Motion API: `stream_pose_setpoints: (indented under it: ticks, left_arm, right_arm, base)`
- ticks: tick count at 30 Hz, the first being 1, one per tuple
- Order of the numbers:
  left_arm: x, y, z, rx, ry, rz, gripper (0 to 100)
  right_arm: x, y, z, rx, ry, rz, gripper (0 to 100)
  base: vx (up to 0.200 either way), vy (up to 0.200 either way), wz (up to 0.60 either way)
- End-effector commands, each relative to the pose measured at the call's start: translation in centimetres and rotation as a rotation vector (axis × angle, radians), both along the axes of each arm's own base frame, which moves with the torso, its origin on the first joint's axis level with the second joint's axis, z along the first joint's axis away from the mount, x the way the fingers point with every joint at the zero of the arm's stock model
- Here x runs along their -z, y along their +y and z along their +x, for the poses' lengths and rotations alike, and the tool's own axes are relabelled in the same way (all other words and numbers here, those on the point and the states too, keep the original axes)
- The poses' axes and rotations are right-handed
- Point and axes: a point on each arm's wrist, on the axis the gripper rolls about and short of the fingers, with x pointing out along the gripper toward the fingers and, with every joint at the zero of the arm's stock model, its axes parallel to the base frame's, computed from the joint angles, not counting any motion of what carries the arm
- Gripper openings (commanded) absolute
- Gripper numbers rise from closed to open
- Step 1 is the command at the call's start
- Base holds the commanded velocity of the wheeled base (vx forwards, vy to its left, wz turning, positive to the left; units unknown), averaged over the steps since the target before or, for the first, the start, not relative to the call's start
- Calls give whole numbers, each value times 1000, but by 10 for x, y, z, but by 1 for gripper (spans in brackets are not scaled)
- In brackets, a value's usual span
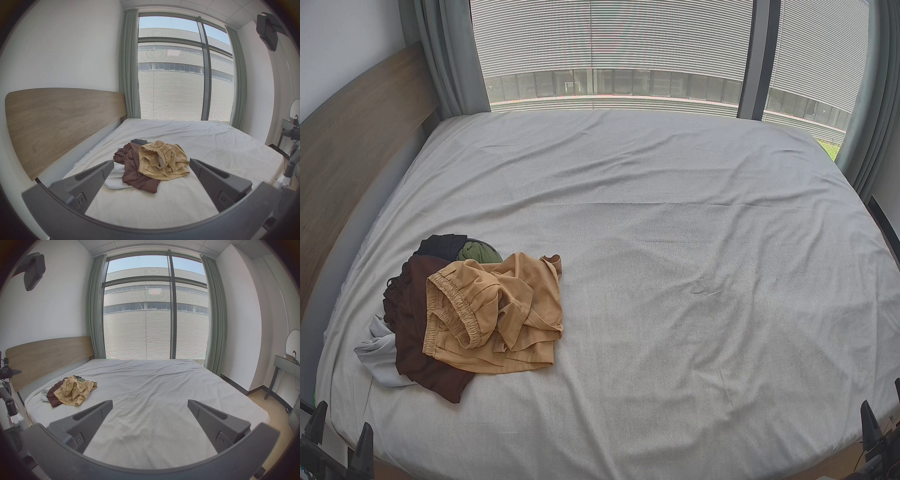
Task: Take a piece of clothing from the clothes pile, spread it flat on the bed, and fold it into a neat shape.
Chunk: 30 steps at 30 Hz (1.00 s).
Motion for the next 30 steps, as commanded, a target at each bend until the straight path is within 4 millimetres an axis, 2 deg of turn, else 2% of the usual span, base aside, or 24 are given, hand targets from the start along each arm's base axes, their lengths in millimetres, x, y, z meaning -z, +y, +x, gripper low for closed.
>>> stream_pose_setpoints:
  ticks: [1, 8, 9, 10, 11, 12, 14, 18, 24, 26, 30]
  left_arm:
    - [5, 0, 0, 5, 3, 0, 100]
    - [1, 0, -1, -2, -25, -3, 100]
    - [-9, 0, -3, -7, -71, -6, 100]
    - [-30, 0, -8, -11, -135, -5, 100]
    - [-35, 0, -9, -13, -149, -4, 100]
    - [-56, 0, -10, -5, -161, -6, 100]
    - [-60, 0, -4, 6, -126, -8, 100]
    - [-57, 0, 13, 84, -2, -134, 100]
    - [-77, -4, 44, 156, 154, -381, 100]
    - [-78, -5, 49, 170, 171, -393, 100]
    - [-80, -8, 82, 185, 258, -433, 100]
  right_arm:
    - [5, 0, 1, -2, 11, -1, 100]
    - [5, 0, 1, -2, 12, -1, 100]
    - [5, 0, 1, -2, 12, -1, 100]
    - [5, 0, 1, -2, 12, -1, 100]
    - [5, 0, 1, -2, 12, -1, 100]
    - [5, 0, 1, 0, 12, -1, 100]
    - [5, 0, 1, 0, 12, -1, 100]
    - [5, 0, 1, -2, 11, 1, 100]
    - [5, 0, 1, -2, 12, 1, 100]
    - [5, 0, 1, -2, 11, 1, 100]
    - [5, 0, 1, 0, 11, 1, 100]
  base:
    - [0, 0, 0]
    - [0, 0, 0]
    - [0, 0, 0]
    - [0, 0, 0]
    - [0, 0, 0]
    - [0, 0, 0]
    - [0, 0, 0]
    - [0, 0, 0]
    - [0, 0, 0]
    - [0, 0, 0]
    - [0, 0, 0]
